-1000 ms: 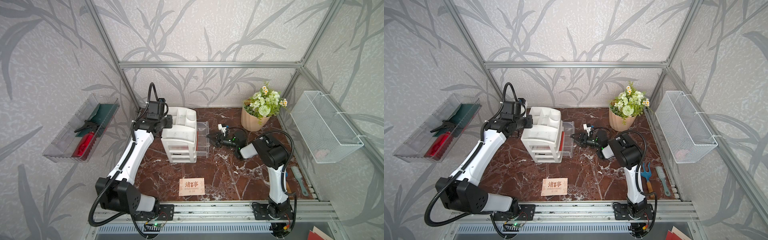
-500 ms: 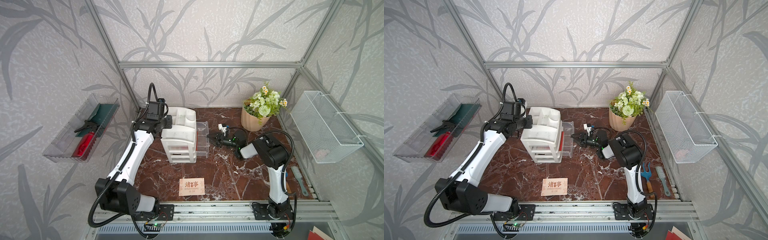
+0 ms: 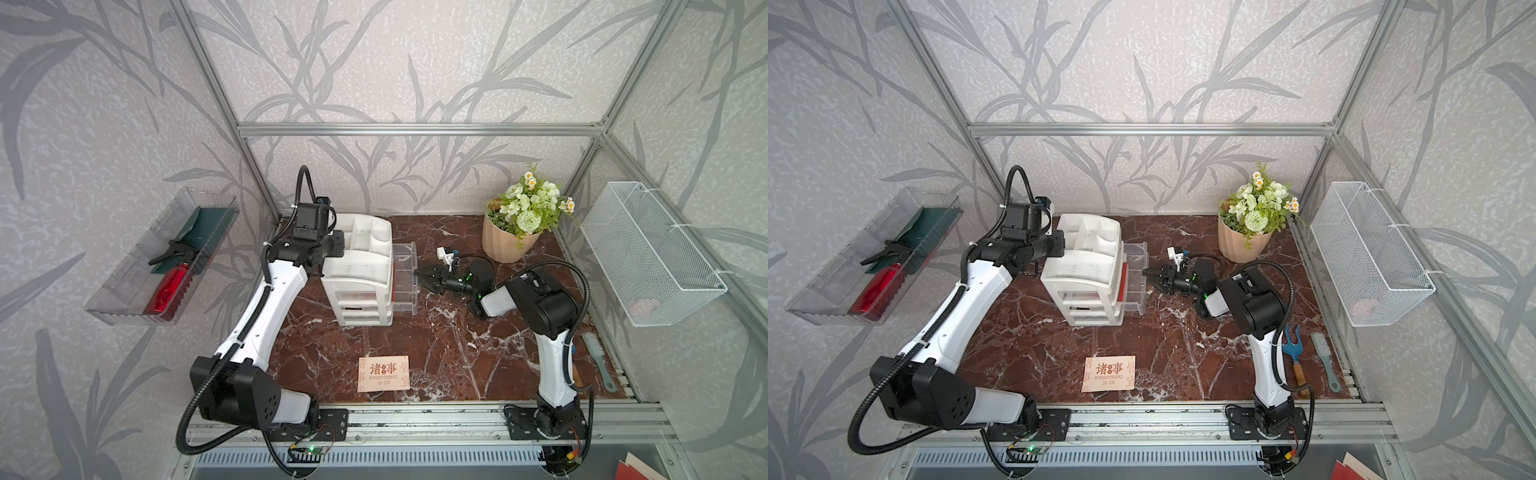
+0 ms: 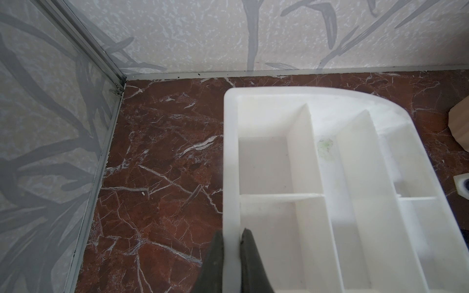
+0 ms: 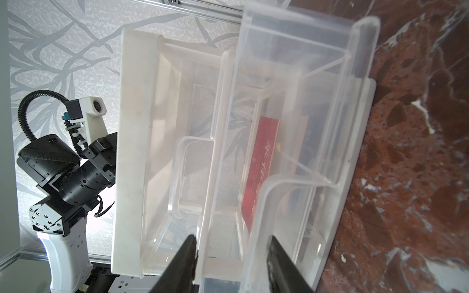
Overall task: Take the postcards out of the drawer
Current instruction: Open the drawer in the storage box.
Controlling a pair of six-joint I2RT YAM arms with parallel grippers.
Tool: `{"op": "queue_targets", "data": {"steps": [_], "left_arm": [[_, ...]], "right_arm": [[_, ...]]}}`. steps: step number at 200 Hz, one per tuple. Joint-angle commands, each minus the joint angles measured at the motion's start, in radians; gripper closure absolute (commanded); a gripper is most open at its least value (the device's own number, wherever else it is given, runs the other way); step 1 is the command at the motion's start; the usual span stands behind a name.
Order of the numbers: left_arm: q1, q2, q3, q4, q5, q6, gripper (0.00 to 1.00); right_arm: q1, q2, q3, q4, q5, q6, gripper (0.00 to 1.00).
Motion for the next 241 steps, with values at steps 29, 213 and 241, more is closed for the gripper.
{"op": "queue_targets", "data": {"steps": [29, 213, 241], "left_arm": [[0.002, -0.004, -0.017, -0.050, -0.038, 0.028, 1.00], [-0.006, 0.004, -0.010, -0.057, -0.046, 0.035, 1.00], [-0.006, 0.007, -0.012, -0.057, -0.045, 0.035, 1.00]], "right_arm": [[-0.017, -0.051, 0.005, 0.048, -0.015, -0.006, 0.58], [-0.041, -0.012, -0.029, 0.048, -0.030, -0.037, 0.44], [-0.038, -0.001, -0.016, 0.048, -0.041, -0.035, 0.43]]}}
